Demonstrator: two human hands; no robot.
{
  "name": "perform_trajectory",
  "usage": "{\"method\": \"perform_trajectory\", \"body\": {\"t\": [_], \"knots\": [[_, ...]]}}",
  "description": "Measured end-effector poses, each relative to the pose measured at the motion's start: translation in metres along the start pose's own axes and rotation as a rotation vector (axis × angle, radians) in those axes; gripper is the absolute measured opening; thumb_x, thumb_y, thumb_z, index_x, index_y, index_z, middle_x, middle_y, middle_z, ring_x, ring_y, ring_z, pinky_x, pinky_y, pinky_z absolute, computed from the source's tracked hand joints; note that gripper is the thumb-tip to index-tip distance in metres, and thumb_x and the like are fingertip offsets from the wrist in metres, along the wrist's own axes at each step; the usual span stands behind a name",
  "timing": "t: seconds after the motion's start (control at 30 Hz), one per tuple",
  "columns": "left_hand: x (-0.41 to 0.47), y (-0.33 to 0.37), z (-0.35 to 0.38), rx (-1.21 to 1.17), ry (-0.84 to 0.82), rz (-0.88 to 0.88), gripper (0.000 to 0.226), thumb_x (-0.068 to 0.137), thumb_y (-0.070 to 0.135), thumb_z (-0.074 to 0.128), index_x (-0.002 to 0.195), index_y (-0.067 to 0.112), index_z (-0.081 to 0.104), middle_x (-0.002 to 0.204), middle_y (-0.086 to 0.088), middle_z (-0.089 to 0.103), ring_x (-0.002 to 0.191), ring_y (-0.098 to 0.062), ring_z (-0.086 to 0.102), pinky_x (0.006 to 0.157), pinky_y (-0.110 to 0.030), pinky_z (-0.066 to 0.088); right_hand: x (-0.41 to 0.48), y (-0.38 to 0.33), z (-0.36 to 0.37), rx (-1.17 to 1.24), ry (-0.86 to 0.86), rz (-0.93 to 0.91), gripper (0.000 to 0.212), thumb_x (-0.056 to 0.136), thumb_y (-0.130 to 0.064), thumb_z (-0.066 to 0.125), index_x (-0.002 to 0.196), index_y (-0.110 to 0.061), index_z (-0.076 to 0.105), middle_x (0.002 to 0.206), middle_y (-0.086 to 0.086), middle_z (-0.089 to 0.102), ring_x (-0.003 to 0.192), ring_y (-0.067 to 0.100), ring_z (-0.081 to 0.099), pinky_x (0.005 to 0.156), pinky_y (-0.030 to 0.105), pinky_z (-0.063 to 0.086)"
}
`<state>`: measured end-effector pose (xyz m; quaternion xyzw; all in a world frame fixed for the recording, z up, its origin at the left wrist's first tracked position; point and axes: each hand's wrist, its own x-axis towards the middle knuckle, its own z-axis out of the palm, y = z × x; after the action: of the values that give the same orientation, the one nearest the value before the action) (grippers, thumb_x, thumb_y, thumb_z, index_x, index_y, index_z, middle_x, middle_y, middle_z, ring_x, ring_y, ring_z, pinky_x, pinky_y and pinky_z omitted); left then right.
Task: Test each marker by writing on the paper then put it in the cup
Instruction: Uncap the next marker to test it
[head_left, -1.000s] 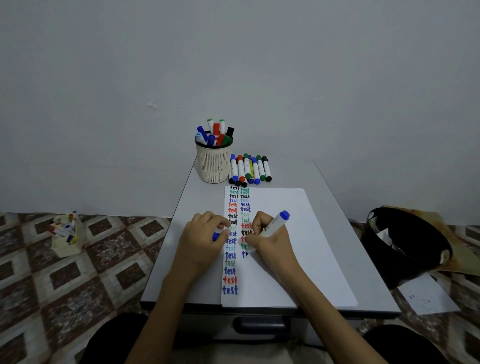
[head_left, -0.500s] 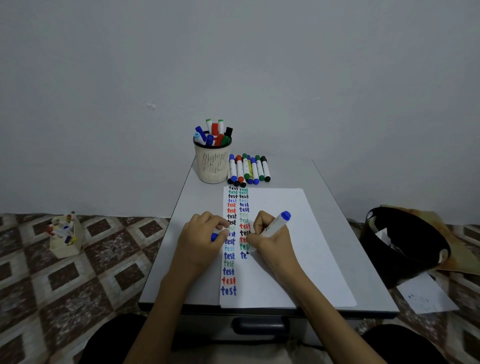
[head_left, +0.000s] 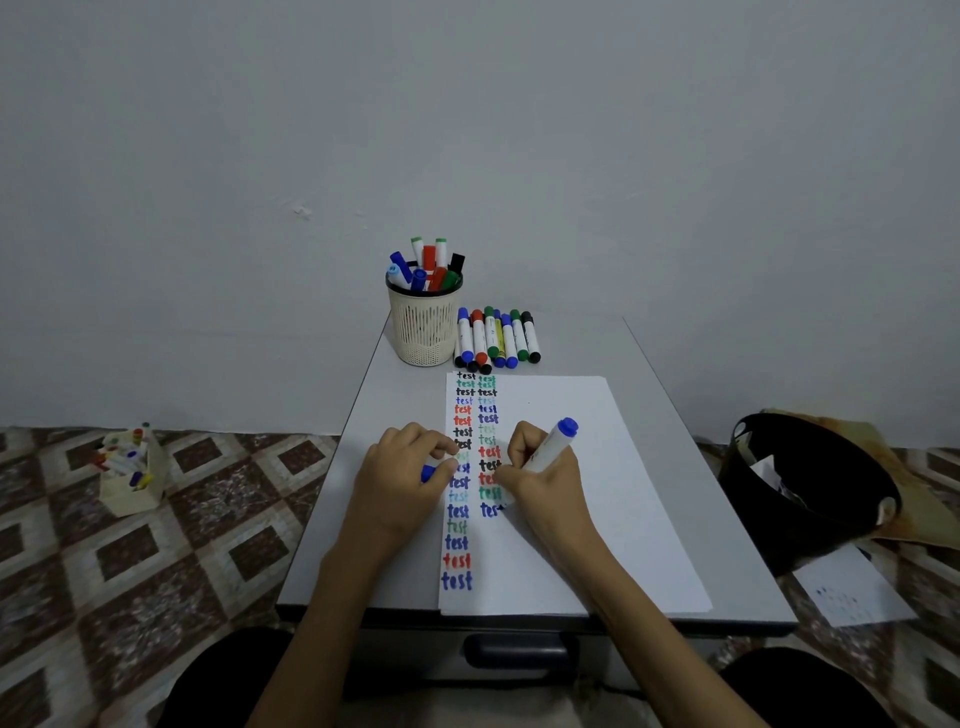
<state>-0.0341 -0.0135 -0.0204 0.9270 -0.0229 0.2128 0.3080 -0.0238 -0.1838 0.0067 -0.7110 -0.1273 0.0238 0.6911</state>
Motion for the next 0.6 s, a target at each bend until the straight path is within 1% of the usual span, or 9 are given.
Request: {"method": "perform_trajectory", "body": {"t": [0.1,0.17,0.23,0.33,0.4,0.47,0.5,0.57,0.6], "knots": [[-0.0004,0.0003,-0.0004,-0.003,0.006,0.004,0.021,0.087,0.037,0.055,0.094,0.018,0.062,0.095,0.006,0.061,0.085,-0.006,0.050,0.070,-0.009,0.036,0.0008,-0.0001,-0.0018,0.038,-0.001,0.003,0.033,0.084,0.014,0.056,0.069,-0.007,0.035,0.067,0.001,0.065,0.087,0.025,0.070,0.060,0.031,0.057],[-0.0006,0.0007,-0.0007,-0.004,0.006,0.002,0.021,0.087,0.037,0.054,0.094,0.018,0.062,0.095,0.006,0.061,0.085,-0.006,0.050,0.070,-0.009,0.036,0.0005,-0.0002,-0.0017,0.007,0.004,0.002,0.033,0.085,0.011,0.057,0.069,-0.008,0.035,0.077,0.013,0.066,0.089,0.029,0.070,0.064,0.036,0.058],[-0.0008,0.0015,-0.0013,-0.007,-0.005,-0.005,0.030,0.083,0.043,0.048,0.093,0.019,0.062,0.094,0.006,0.061,0.084,-0.006,0.050,0.070,-0.010,0.036,-0.0001,-0.0003,-0.0003,-0.036,0.009,0.007,0.033,0.085,0.010,0.057,0.069,-0.008,0.035,0.087,0.024,0.064,0.091,0.032,0.069,0.066,0.036,0.059],[-0.0006,0.0026,-0.0022,-0.013,-0.014,-0.018,0.033,0.080,0.045,0.046,0.093,0.018,0.062,0.094,0.006,0.061,0.084,-0.006,0.051,0.070,-0.009,0.035,0.0011,-0.0005,-0.0001,-0.062,0.001,0.019,0.032,0.083,0.011,0.058,0.069,-0.007,0.036,0.089,0.031,0.060,0.092,0.036,0.066,0.070,0.043,0.058],[-0.0006,0.0029,-0.0021,-0.013,-0.009,-0.013,0.033,0.081,0.044,0.047,0.093,0.018,0.062,0.094,0.006,0.061,0.084,-0.006,0.051,0.070,-0.011,0.037,0.0018,-0.0003,-0.0005,-0.039,-0.034,0.028,0.033,0.081,0.013,0.059,0.068,-0.007,0.036,0.088,0.034,0.058,0.092,0.038,0.065,0.070,0.044,0.058],[-0.0011,0.0032,-0.0019,-0.015,0.000,-0.010,0.030,0.082,0.043,0.050,0.093,0.018,0.062,0.094,0.006,0.061,0.085,-0.006,0.051,0.072,-0.016,0.041,0.0021,0.0005,-0.0016,-0.005,-0.043,0.030,0.033,0.079,0.013,0.059,0.067,-0.007,0.037,0.082,0.031,0.058,0.089,0.036,0.067,0.068,0.041,0.058],[-0.0014,0.0034,-0.0020,-0.015,0.006,-0.009,0.026,0.082,0.041,0.053,0.094,0.019,0.062,0.094,0.007,0.061,0.085,-0.006,0.051,0.073,-0.018,0.043,0.0018,-0.0001,-0.0024,0.032,-0.033,0.022,0.032,0.078,0.012,0.059,0.067,-0.007,0.037,0.074,0.025,0.057,0.083,0.034,0.066,0.066,0.040,0.057],[-0.0024,0.0059,-0.0039,-0.026,-0.002,-0.009,0.022,0.080,0.035,0.057,0.095,0.021,0.062,0.093,0.011,0.059,0.086,-0.006,0.050,0.076,-0.024,0.047,0.0015,-0.0012,-0.0056,0.153,0.026,0.012,0.031,0.079,0.015,0.056,0.068,-0.007,0.037,0.059,0.011,0.051,0.067,0.024,0.062,0.058,0.033,0.054],[-0.0027,0.0078,-0.0060,-0.044,-0.021,-0.010,0.025,0.076,0.034,0.054,0.097,0.022,0.062,0.092,0.014,0.057,0.087,-0.006,0.050,0.078,-0.028,0.049,0.0016,-0.0024,-0.0070,0.216,0.066,0.016,0.030,0.080,0.016,0.055,0.069,-0.006,0.038,0.056,0.007,0.048,0.060,0.018,0.058,0.053,0.028,0.051]]}}
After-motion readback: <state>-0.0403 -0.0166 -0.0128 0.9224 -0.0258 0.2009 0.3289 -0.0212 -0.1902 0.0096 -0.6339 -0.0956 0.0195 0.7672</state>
